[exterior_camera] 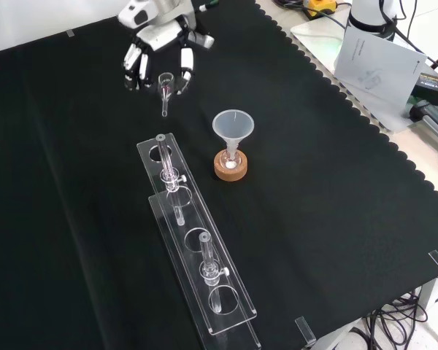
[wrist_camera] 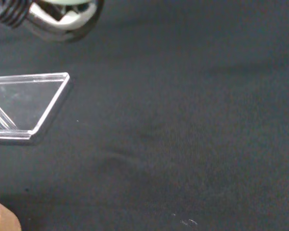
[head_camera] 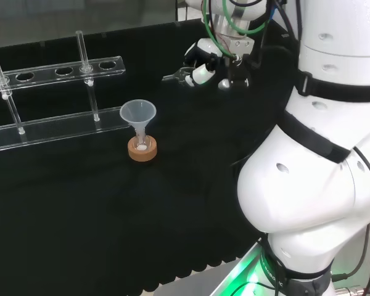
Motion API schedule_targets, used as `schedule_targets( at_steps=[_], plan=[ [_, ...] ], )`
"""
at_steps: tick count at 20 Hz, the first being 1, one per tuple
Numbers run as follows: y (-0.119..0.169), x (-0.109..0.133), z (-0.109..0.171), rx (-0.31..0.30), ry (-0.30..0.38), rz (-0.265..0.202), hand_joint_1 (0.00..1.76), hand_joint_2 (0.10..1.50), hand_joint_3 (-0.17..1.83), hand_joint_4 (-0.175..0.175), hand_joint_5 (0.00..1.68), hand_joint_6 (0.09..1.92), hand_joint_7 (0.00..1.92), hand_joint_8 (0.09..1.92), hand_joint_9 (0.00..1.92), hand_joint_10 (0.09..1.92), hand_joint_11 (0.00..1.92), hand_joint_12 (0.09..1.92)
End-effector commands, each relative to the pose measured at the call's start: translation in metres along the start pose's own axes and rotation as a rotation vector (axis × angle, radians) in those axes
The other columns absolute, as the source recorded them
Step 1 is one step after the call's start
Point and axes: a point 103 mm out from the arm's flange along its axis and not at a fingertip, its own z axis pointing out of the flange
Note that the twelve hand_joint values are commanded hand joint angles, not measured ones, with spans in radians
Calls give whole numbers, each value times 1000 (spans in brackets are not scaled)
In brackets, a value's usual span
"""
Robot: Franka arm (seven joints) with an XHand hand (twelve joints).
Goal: Put the weighing funnel back on the table.
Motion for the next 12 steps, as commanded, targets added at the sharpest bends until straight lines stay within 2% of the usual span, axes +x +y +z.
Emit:
schedule_targets(
  at_steps=[1, 12],
  plan=[
    [19, -4, 26, 40, 62, -20, 1064, 742, 640, 175, 1100, 967, 426, 690, 728, 522, 524, 1231],
    [30, -12, 65, 91, 110, -38, 1065, 742, 640, 175, 1101, 966, 425, 689, 728, 522, 522, 1233]
  ],
)
